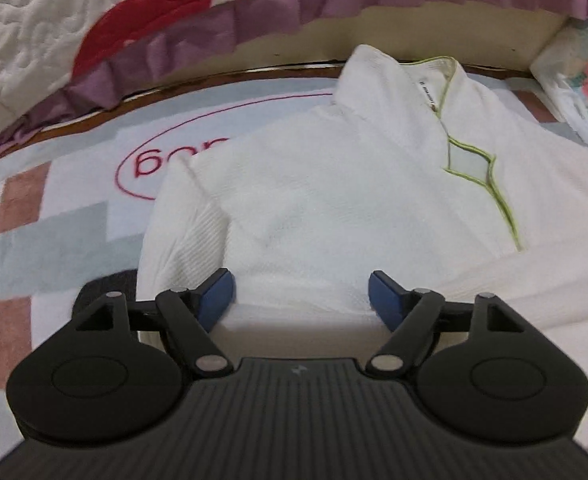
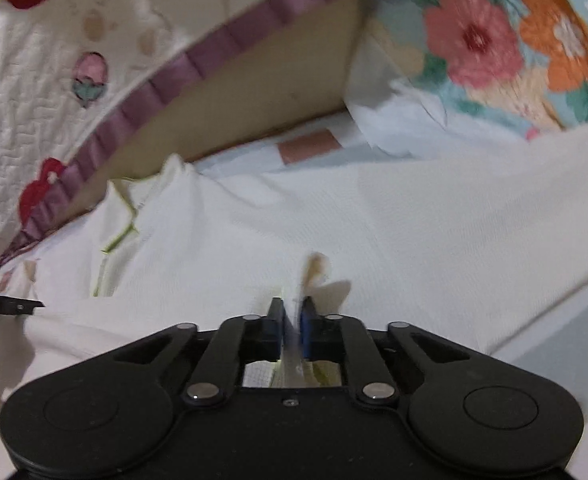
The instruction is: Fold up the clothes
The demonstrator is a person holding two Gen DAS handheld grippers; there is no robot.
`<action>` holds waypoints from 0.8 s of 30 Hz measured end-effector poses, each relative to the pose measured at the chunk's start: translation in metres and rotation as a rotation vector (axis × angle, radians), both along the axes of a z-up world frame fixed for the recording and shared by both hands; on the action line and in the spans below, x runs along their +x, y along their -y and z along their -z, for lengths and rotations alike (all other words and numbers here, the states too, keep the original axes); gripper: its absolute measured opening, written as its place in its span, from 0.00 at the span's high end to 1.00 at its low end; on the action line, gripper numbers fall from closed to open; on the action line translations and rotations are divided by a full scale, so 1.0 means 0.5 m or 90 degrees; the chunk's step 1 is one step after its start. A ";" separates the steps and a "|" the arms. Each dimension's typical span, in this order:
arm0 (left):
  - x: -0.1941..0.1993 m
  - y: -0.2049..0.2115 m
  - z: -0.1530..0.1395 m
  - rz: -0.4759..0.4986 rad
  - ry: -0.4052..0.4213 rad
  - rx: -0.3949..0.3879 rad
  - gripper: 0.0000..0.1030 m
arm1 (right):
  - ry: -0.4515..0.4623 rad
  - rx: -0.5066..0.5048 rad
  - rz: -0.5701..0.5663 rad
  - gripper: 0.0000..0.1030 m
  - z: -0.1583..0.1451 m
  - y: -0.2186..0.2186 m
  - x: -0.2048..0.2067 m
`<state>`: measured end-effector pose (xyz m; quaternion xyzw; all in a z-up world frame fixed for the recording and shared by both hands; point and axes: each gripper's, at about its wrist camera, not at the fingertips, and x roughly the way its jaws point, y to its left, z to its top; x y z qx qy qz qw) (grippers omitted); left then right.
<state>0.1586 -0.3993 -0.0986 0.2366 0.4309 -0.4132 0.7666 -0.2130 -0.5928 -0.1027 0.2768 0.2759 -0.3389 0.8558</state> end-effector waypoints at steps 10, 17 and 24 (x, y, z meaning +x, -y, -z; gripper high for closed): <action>0.009 -0.059 -0.060 -0.019 0.092 -0.102 0.98 | 0.006 -0.084 -0.030 0.93 -0.037 -0.020 0.028; 0.115 -0.106 -0.114 -0.080 0.117 -0.149 0.98 | -0.010 -0.136 -0.111 0.94 -0.081 -0.025 0.133; 0.215 -0.139 -0.074 -0.145 0.086 -0.141 0.96 | -0.102 -0.141 -0.137 0.94 -0.042 0.015 0.254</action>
